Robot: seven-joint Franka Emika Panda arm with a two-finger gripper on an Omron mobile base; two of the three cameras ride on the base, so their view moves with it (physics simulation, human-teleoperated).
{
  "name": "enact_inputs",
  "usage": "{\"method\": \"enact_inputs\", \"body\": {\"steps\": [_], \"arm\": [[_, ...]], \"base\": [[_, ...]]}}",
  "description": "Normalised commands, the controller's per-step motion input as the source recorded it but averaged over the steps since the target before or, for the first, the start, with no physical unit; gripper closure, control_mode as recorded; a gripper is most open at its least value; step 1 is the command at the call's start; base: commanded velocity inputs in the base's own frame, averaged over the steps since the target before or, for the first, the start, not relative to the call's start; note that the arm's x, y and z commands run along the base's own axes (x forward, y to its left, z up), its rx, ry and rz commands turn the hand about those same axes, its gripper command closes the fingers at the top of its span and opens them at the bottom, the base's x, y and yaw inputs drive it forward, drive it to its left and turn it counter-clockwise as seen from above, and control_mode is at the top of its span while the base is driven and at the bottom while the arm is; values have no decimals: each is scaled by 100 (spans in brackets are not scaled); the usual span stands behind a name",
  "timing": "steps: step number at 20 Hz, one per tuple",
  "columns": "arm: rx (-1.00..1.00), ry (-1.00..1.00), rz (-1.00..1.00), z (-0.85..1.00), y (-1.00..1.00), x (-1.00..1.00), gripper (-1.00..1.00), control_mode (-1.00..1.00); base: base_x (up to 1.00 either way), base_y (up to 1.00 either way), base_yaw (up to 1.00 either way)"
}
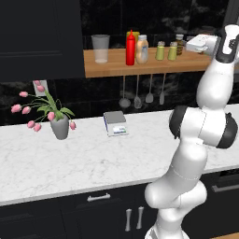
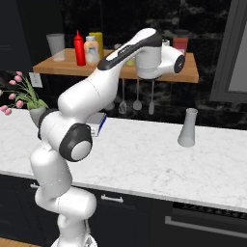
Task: Put the shaker and condiment bottle from the counter next to their counterparts in the cabinet.
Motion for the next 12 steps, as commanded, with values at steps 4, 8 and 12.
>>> {"method": "enact_inputs", "body": {"steps": [4,8,12], "arm": [[0,-1,0,45,-13,-89,-100,-100],[0,1,0,3,-9,-99,-100,-100],[0,9,0,0,0,-94,-100,-100]], "base": [[0,0,0],[0,0,0],[0,0,0]]}}
